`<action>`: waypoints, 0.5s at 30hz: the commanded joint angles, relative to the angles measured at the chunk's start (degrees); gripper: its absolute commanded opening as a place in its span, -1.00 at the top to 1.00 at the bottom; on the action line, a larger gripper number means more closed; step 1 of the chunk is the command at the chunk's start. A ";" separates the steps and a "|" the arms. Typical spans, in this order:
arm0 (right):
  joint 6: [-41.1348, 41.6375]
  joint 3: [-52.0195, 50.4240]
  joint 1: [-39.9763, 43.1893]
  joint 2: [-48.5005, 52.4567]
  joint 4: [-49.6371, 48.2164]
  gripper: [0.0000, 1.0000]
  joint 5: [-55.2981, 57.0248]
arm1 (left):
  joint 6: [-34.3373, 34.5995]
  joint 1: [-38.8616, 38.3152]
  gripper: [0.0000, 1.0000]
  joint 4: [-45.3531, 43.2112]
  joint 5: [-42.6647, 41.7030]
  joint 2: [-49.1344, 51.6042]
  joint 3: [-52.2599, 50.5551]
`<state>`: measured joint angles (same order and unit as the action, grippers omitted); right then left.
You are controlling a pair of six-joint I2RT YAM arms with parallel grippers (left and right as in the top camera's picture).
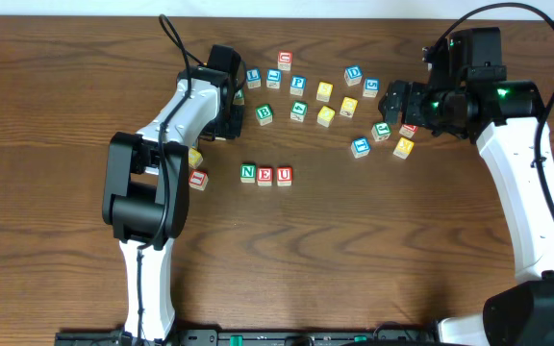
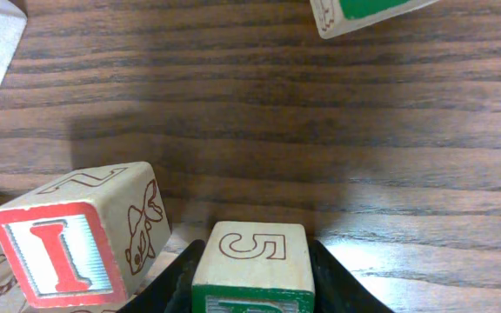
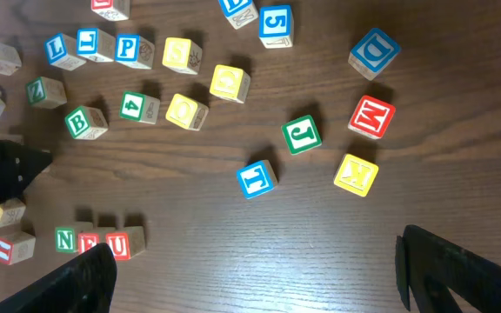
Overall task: Spell out NEURIPS
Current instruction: 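Carry the R block with the left gripper toward the N-E-U row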
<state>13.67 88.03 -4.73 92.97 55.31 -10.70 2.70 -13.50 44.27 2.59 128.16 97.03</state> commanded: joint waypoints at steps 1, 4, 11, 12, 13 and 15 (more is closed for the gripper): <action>0.44 1.01 -0.35 0.00 0.00 -0.99 0.04 | -0.55 0.26 0.35 0.17 1.95 0.50 0.44; 0.44 1.01 -0.35 0.00 0.00 -0.98 0.04 | -0.55 0.24 0.37 0.59 1.97 -0.94 1.31; 0.44 1.01 -0.35 0.00 0.00 -0.99 0.04 | 1.03 -0.52 0.40 1.11 1.86 -8.83 1.53; 0.44 1.01 -0.35 0.00 0.00 -0.98 0.04 | 1.46 -0.85 0.40 1.53 1.44 -10.21 1.53; 0.44 1.01 -0.35 0.00 0.00 -0.99 0.04 | 2.23 -1.36 0.40 1.99 0.87 -11.80 1.53; 0.44 1.01 -0.35 0.00 0.00 -0.98 0.04 | 4.07 -2.43 0.40 3.15 0.39 -14.21 1.53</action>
<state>13.67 88.03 -4.73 92.97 55.29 -10.68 4.01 -14.37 46.50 3.33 119.13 97.14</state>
